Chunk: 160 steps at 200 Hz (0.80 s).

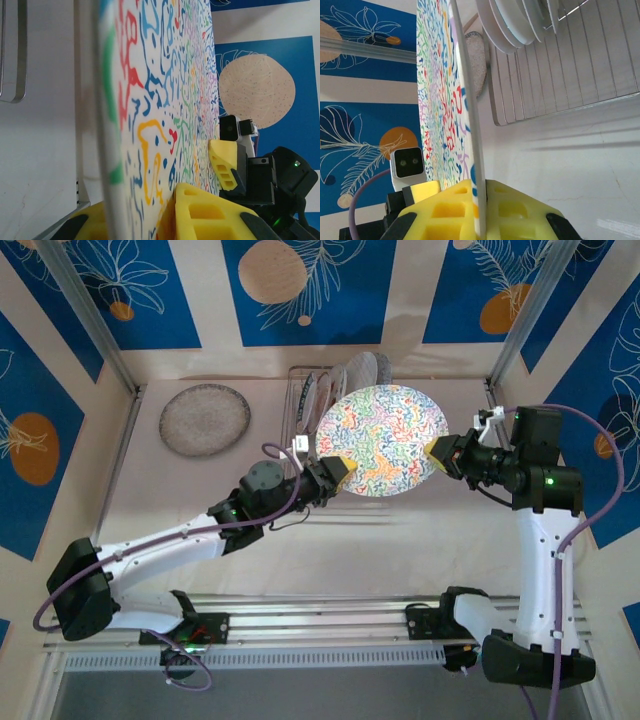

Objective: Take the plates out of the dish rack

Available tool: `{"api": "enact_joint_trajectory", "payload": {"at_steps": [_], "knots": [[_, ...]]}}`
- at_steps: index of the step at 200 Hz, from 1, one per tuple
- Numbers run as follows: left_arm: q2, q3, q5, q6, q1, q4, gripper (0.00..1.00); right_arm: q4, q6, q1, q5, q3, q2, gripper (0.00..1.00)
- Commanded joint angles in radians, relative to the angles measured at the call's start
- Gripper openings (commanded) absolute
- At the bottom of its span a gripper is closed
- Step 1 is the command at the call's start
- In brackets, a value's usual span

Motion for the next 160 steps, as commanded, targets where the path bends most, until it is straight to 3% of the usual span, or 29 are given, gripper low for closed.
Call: {"api": "enact_joint_trajectory", "payload": {"at_steps": [1, 31, 82, 130, 160], "knots": [[-0.02, -0.015, 0.003, 0.067, 0.012, -0.019, 0.0, -0.01, 0.0, 0.005, -0.056, -0.006, -0.021, 0.1], [-0.032, -0.022, 0.006, 0.066, 0.023, -0.015, 0.0, -0.013, -0.002, 0.006, -0.051, -0.01, -0.023, 0.29], [-0.068, -0.034, 0.06, 0.051, 0.09, -0.002, 0.0, -0.003, 0.012, 0.023, -0.004, -0.011, -0.049, 0.53], [-0.127, -0.036, 0.151, 0.044, 0.208, -0.028, 0.0, 0.101, 0.056, 0.104, 0.11, -0.051, -0.128, 0.6], [-0.176, -0.037, 0.194, 0.044, 0.291, -0.074, 0.0, 0.177, 0.063, 0.217, 0.237, -0.077, -0.181, 0.61]]}}
